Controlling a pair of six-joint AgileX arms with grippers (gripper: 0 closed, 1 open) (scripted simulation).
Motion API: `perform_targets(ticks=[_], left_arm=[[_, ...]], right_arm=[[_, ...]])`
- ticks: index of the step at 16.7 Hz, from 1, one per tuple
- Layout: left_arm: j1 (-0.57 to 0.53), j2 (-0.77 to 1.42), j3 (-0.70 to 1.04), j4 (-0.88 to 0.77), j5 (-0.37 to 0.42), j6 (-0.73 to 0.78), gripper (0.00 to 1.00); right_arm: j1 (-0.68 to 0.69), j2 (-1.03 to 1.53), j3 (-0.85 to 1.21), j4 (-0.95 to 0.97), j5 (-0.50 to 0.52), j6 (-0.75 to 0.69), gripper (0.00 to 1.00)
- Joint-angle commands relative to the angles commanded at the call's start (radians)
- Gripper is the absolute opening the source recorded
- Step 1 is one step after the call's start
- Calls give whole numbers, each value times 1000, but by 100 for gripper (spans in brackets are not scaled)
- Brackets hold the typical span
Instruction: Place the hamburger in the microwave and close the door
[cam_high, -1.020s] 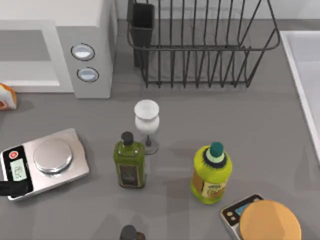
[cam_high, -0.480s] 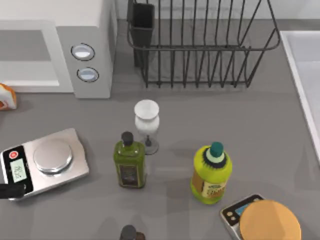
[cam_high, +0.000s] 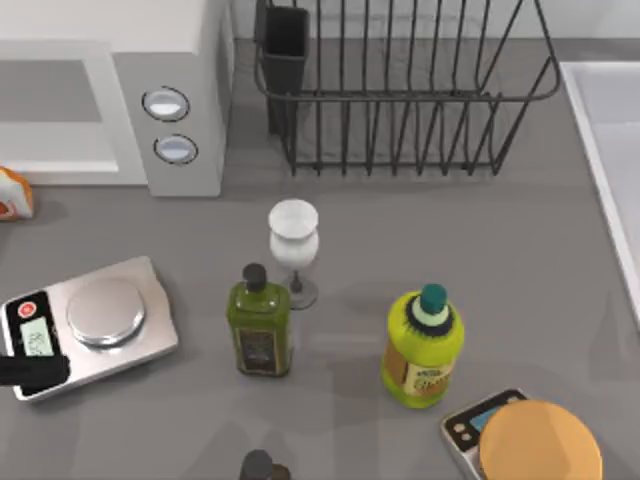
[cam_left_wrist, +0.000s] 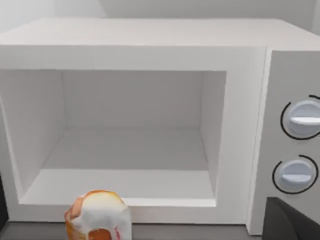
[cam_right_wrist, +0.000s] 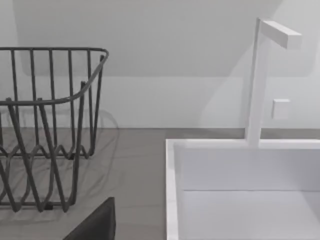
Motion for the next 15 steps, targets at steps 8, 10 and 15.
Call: perform_targets(ticks=[8,10,15], left_arm=[[-62,153,-28,181,-64,4,0],[-62,153,-28,181,-64,4,0],[-1,208,30,135,-23,36,0]], right_arm=[[0,0,0,0,0,0,100],[0,0,0,0,0,0,100],[0,0,0,0,0,0,100]])
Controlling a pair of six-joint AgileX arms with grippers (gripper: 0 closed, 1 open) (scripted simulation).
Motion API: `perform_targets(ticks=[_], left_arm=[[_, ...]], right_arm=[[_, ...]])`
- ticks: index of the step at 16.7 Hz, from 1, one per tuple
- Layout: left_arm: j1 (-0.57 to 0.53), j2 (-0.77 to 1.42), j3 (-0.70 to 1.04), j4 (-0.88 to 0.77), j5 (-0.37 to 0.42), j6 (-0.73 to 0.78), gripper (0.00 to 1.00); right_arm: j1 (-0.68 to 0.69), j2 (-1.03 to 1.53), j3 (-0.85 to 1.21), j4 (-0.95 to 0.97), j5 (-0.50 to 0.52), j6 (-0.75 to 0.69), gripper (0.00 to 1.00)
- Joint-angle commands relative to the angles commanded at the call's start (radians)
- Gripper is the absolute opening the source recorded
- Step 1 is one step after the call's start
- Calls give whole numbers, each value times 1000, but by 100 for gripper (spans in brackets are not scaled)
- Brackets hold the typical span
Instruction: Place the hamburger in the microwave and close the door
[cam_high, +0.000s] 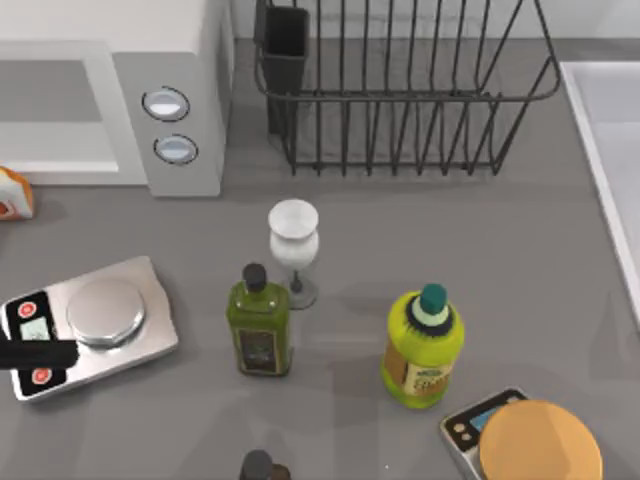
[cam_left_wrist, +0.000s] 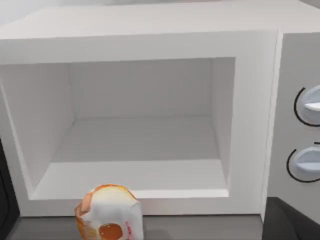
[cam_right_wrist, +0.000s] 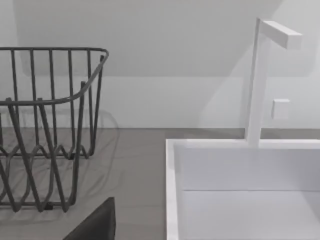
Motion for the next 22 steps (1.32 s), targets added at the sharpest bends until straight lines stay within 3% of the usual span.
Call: perform_targets(ticks=[10,22], left_arm=[[448,563,494,-338,359,325,0],[1031,1186,1092,-725,738,709,0]], right_arm=[[0,0,0,0,0,0,100],[0,0,0,0,0,0,100]])
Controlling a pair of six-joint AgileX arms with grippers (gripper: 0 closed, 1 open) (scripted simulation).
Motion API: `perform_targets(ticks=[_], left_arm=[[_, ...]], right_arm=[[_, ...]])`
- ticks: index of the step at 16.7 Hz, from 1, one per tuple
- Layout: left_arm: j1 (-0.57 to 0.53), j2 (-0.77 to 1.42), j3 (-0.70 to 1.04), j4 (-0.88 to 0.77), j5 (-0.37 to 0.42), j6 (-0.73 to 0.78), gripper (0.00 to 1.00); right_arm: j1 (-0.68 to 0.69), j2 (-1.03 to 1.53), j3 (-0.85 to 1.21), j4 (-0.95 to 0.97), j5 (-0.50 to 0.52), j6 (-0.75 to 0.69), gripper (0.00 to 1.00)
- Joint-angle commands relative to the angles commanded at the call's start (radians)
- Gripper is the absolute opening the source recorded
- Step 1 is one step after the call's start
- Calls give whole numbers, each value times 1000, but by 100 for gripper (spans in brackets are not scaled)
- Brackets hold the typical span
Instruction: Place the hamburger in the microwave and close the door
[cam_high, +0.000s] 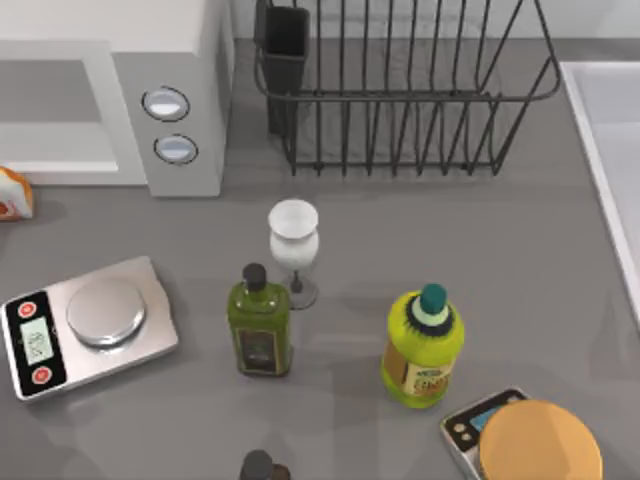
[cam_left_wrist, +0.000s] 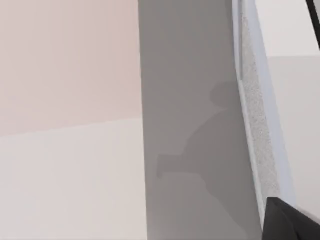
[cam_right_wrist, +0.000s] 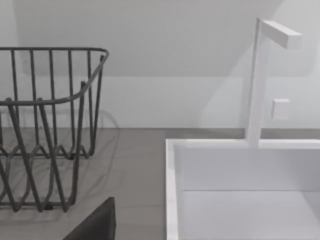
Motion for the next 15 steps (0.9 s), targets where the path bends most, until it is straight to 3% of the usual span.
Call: perform_targets(ticks=[4,7,15], left_arm=[[216,215,202,-145,155,124,0],[307,312,284,-226,236,176,0],[313,326,278,-223,246,180,0]], right_arm=[[0,0,0,0,0,0,100],[0,0,0,0,0,0,100],[0,0,0,0,0,0,100]])
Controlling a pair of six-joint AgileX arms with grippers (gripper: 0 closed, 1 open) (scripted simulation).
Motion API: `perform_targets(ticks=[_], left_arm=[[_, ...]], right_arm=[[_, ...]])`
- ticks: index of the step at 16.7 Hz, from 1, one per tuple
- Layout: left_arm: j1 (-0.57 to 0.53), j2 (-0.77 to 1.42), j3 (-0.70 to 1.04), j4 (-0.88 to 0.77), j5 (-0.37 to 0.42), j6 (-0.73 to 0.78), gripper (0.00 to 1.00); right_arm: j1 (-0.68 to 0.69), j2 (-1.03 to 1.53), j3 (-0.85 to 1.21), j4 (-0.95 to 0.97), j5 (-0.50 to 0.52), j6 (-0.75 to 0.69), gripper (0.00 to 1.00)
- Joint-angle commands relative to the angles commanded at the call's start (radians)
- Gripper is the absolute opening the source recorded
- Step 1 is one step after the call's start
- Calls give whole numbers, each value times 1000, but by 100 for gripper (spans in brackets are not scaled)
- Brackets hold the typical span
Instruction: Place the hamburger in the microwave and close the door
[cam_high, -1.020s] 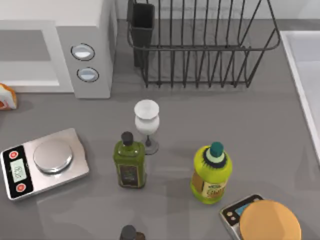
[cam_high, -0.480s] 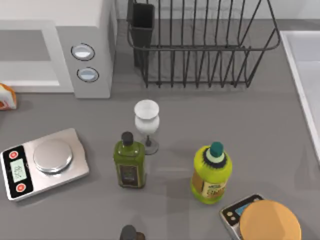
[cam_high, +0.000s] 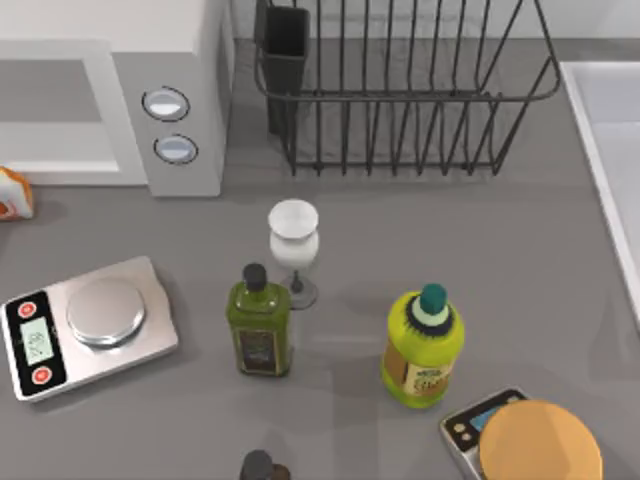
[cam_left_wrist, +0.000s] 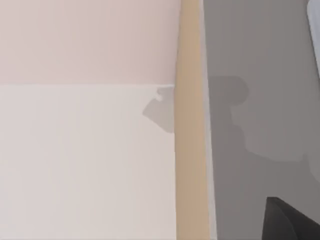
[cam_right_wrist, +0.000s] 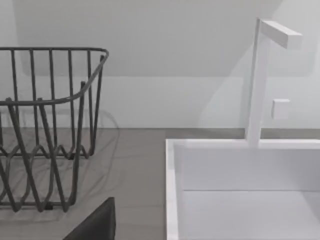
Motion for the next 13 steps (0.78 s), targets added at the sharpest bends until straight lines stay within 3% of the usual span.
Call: perform_targets(ticks=[13], left_arm=[[4,88,-197,293,3,5,0]], right_arm=[[0,0,0,0,0,0,100]])
